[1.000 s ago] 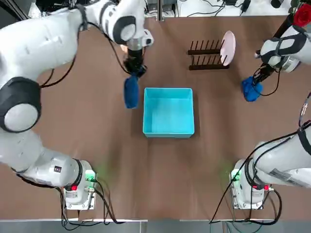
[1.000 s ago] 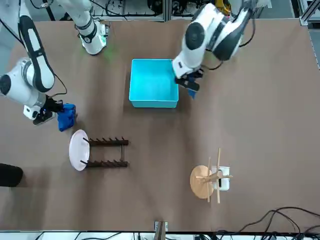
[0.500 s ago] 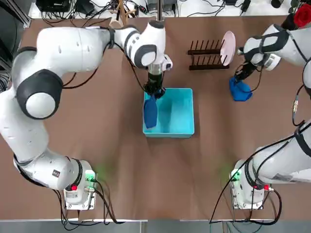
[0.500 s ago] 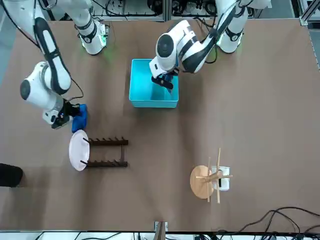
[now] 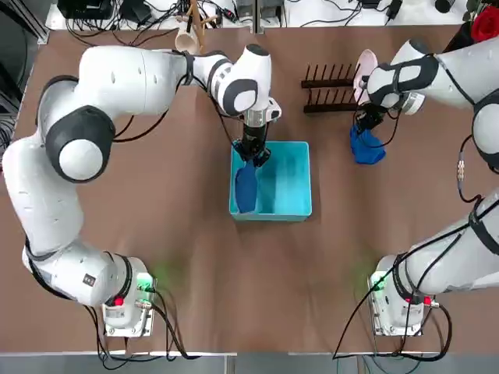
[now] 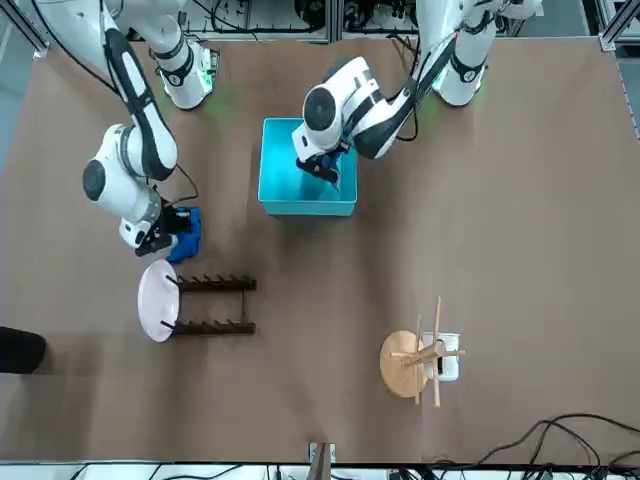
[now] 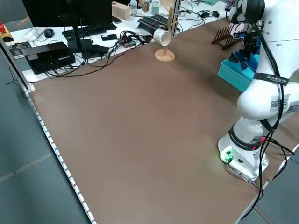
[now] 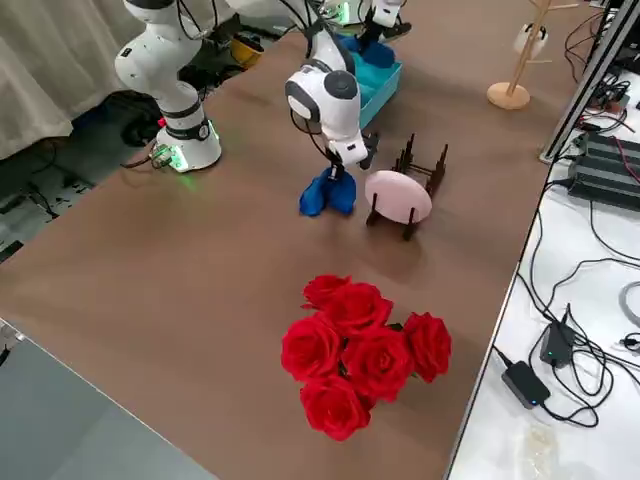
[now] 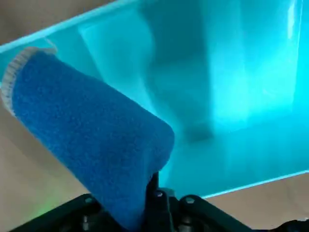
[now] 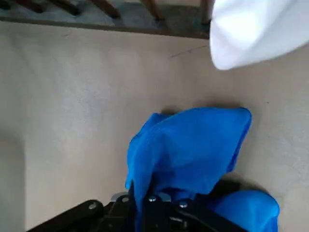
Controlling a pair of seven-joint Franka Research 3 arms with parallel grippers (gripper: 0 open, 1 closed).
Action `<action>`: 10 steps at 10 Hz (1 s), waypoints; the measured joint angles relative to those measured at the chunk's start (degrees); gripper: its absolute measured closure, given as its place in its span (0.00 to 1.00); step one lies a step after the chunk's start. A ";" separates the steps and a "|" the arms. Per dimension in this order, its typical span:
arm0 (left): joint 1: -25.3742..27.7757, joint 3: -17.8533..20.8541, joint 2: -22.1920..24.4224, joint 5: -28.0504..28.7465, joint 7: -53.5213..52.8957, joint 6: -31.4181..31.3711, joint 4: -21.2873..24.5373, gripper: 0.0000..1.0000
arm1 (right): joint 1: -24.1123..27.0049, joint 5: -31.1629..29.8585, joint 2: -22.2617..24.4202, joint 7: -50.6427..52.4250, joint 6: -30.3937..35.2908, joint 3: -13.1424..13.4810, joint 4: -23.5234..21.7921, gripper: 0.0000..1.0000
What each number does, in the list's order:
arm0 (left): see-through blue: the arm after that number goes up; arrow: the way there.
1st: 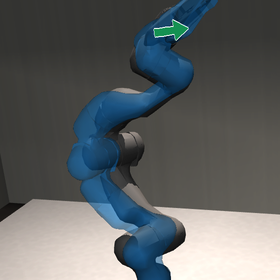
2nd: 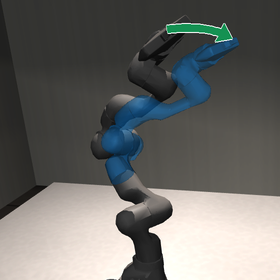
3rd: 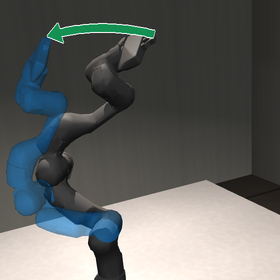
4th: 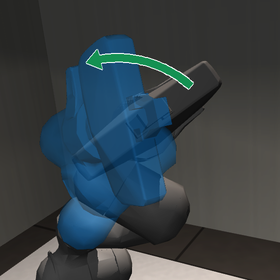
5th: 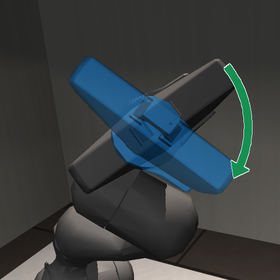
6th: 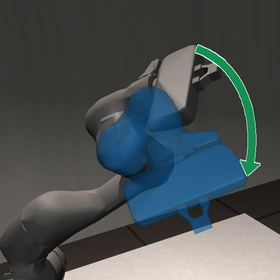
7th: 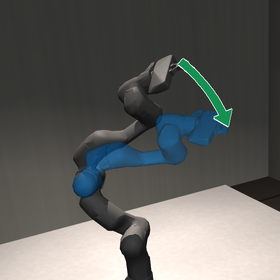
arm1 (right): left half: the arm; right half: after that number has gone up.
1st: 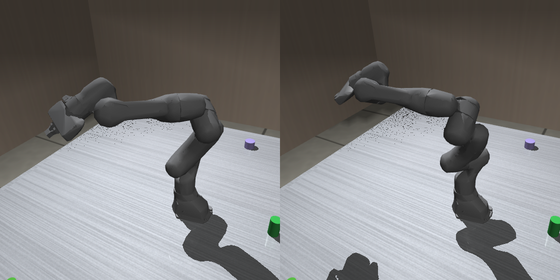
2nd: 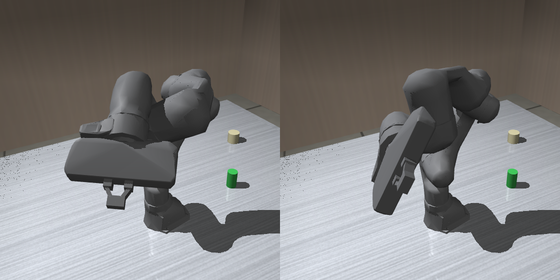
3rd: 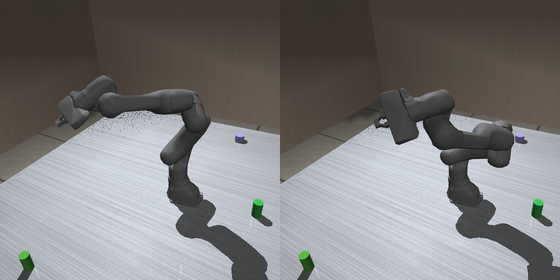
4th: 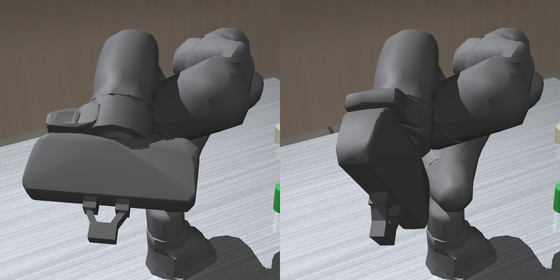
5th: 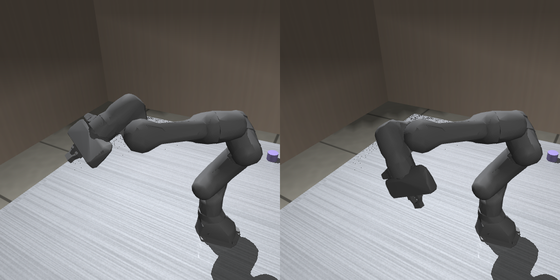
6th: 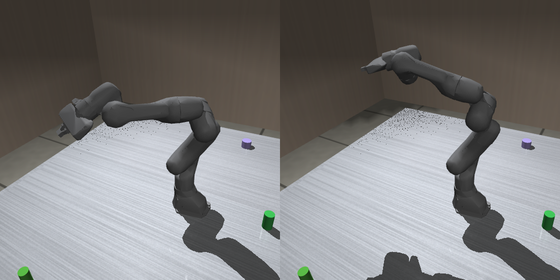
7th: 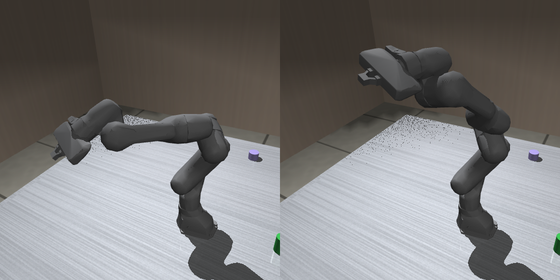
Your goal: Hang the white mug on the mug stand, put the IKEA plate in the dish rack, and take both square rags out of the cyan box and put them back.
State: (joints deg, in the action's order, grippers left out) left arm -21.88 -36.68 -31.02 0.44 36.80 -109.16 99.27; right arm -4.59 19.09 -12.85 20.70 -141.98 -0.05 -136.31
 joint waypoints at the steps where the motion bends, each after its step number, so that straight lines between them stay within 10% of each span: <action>1: 0.27 0.12 -0.52 0.00 0.00 0.00 -0.49 0.84 | 1.15 0.00 0.00 1.56 0.00 0.36 -0.05 0.96; 3: 0.54 0.19 -0.82 0.00 0.00 0.00 -0.68 0.61 | 7.87 0.00 -0.01 12.03 0.00 0.73 -0.08 0.96; 7: 1.59 0.23 -0.76 0.02 0.00 0.01 -1.25 0.57 | 19.69 -0.01 0.03 29.64 2.67 1.31 0.85 0.96; 10: 4.45 0.66 3.97 1.05 -0.03 0.11 -4.44 0.37 | 19.96 -0.05 2.32 27.80 20.88 1.28 9.51 0.96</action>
State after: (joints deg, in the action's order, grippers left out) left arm -17.43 -36.03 -27.06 1.50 36.78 -109.05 94.84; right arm 15.37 19.04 -10.53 48.50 -121.09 1.23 -126.80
